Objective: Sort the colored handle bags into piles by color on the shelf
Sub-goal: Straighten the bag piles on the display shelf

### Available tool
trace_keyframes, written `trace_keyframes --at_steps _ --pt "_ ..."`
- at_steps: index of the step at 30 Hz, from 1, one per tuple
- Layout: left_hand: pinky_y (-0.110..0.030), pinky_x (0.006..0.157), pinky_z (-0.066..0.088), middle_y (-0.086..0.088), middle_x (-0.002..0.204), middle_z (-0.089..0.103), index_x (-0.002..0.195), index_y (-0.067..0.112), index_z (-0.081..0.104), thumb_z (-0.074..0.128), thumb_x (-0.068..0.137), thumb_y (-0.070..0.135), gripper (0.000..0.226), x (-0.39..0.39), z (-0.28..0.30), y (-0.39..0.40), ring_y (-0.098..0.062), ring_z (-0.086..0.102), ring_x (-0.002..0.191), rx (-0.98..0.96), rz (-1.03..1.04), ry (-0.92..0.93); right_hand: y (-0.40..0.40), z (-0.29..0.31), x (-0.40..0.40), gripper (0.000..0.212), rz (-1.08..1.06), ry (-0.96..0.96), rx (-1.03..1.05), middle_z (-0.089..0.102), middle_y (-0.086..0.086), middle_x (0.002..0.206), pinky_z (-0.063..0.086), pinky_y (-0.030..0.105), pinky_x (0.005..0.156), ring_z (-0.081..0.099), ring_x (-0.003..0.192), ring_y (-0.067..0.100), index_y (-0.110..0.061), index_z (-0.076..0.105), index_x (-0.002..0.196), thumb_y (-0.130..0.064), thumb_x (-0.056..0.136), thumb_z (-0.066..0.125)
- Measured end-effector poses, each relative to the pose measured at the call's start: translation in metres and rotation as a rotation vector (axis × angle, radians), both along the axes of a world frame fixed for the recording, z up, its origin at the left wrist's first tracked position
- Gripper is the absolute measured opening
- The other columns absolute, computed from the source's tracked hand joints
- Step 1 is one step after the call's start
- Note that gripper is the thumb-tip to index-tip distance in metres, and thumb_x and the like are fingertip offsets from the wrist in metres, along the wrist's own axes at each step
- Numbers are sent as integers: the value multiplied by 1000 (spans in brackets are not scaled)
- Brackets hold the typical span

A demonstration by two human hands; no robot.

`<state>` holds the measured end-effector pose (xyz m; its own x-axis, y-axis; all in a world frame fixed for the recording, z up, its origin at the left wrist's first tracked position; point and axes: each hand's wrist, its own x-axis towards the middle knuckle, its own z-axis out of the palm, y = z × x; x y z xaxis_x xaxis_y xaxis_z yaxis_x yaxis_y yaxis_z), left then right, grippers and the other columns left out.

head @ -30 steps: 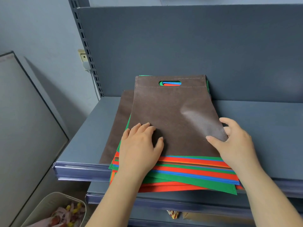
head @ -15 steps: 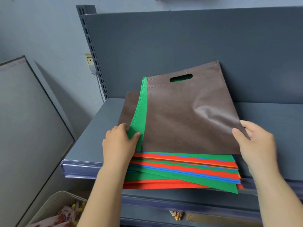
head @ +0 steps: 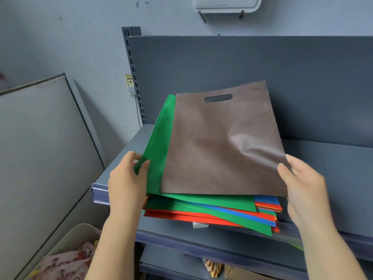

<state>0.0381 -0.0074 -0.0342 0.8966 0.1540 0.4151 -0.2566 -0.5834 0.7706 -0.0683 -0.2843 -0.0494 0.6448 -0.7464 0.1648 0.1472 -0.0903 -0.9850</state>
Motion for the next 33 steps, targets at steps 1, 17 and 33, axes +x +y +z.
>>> trace_keyframes --at_steps 1,17,33 --pt "-21 51 40 6 63 60 77 21 52 65 88 11 19 -7 3 4 -22 52 56 -65 12 -33 1 1 -2 33 32 -8 23 71 -22 96 51 13 82 64 98 -5 -27 62 118 -6 94 56" --pt "-10 49 46 11 63 69 77 25 61 62 89 6 22 -207 17 135 3 60 52 -492 472 -363 136 -4 -37 31 672 -42 373 70 -5 114 57 28 80 67 102 13 -14 62 124 -11 95 53" --pt "-32 63 50 1 74 71 79 43 62 64 81 38 6 -430 31 301 -18 64 66 -352 1031 -575 368 24 -114 37 1252 15 474 75 -2 96 58 29 73 71 84 12 -29 77 87 -5 94 50"
